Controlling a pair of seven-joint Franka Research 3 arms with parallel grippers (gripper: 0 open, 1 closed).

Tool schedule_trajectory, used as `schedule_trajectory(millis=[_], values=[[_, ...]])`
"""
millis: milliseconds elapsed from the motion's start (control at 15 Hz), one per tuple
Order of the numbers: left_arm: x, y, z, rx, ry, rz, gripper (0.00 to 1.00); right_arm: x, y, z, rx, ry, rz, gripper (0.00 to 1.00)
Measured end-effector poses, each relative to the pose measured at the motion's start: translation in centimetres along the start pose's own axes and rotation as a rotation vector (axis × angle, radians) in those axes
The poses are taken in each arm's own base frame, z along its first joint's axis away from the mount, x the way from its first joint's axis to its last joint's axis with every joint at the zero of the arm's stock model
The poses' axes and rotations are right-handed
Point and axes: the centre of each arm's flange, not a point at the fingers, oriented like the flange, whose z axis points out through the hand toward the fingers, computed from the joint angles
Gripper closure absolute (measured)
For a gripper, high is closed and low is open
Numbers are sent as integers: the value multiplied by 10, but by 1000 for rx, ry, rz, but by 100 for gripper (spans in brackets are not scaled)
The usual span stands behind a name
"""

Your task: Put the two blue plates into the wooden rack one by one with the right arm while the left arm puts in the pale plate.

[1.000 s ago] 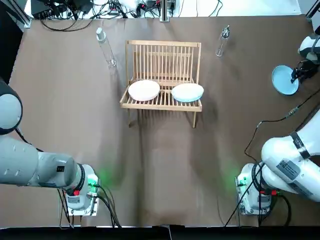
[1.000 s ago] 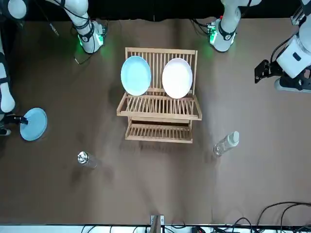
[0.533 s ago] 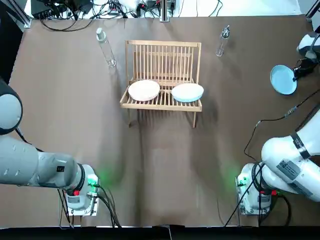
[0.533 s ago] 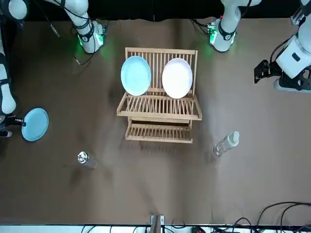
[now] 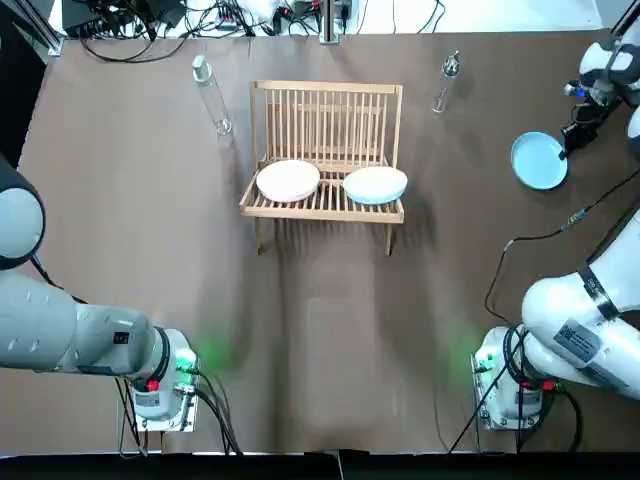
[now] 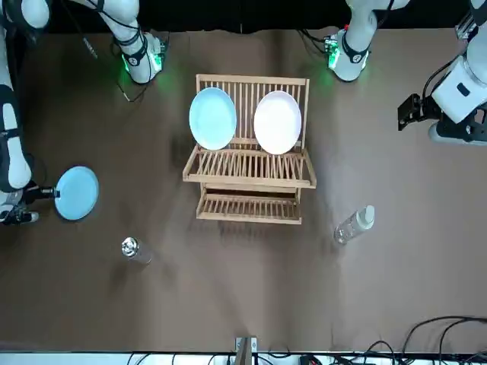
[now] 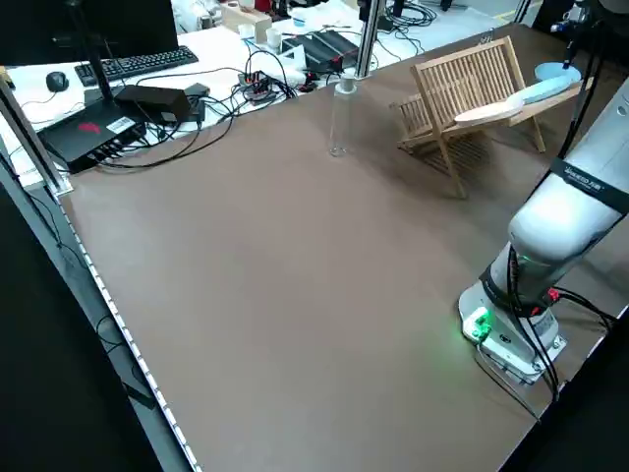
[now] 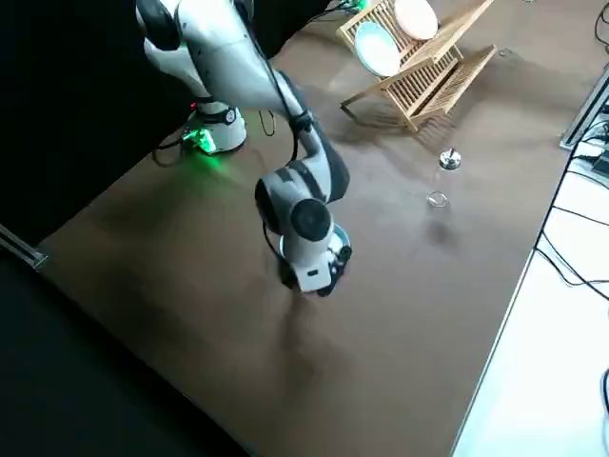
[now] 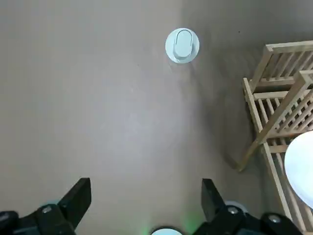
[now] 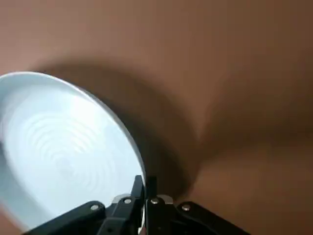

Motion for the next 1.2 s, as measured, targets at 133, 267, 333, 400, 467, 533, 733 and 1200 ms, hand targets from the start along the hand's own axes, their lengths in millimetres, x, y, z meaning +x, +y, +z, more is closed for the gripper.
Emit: schedule_trajectory(millis=[133,267,333,400,467,533,733,1200], values=[[0,0,1,0,-1,0,1,-4,-25,-18,62,-93,-29,97],[0,0,2,0,-3,0,1,-11,-50,-41,112,-178,-59,97],[0,0,2,0,-4,0,1,-14,-63,-54,122,-209,-73,97],[0,0,2,0,-4,0,1,-19,-77,-68,132,-246,-77,97],[0,0,2,0,-4,0,1,-25,-92,-79,140,-288,-67,97],[0,0,2,0,-4,-1,1,-31,-109,-88,148,-339,-49,97],[0,0,2,0,-5,1,1,-56,-160,-112,173,-537,14,97],[0,0,3,0,-6,3,1,-103,-304,-168,160,-745,190,97]])
